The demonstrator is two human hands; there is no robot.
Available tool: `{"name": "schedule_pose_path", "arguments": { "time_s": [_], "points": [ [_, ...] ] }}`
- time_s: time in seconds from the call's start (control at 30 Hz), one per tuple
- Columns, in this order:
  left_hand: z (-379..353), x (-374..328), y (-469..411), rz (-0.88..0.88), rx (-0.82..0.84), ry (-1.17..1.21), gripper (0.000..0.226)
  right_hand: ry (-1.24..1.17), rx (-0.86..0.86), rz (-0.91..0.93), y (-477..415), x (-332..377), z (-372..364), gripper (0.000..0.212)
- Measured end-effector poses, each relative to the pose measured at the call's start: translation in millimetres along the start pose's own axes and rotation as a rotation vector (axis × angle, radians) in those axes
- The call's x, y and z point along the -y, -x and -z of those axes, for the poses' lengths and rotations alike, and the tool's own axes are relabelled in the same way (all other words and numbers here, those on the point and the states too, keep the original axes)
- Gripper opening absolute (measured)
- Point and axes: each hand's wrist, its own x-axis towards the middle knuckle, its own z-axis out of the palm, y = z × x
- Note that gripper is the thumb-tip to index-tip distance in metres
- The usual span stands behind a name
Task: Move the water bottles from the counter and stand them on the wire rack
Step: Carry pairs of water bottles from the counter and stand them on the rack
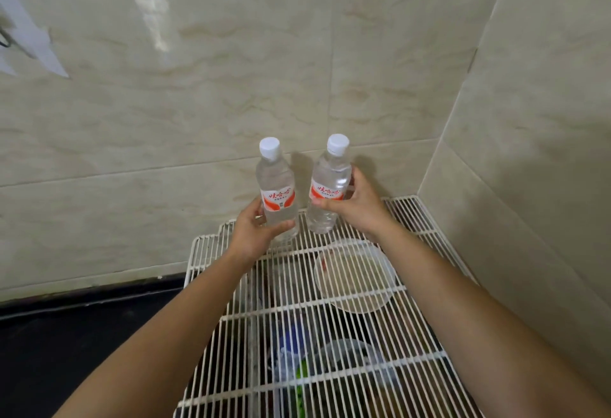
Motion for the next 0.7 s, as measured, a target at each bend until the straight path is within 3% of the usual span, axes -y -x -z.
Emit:
{"name": "schedule_pose_path", "arguments": {
  "time_s": [0.3, 0.57, 0.7],
  "points": [
    [3.0, 7.0, -16.6, -0.014, 0.055, 0.017, 0.061, 0.323, 0.101, -0.031, -25.1, -17.3, -11.2, 0.093],
    [-2.5, 14.9, -15.6, -0.029, -0.093, -0.038, 0.075, 0.339, 0.003, -0.133, -9.4, -49.4, -24.7, 0.085],
    [-0.2, 20.0, -16.6, 0.005, -0.048, -0.01, 0.067, 0.346, 0.092, -0.145, -13.0, -48.1, -17.6, 0.072]
  ]
}}
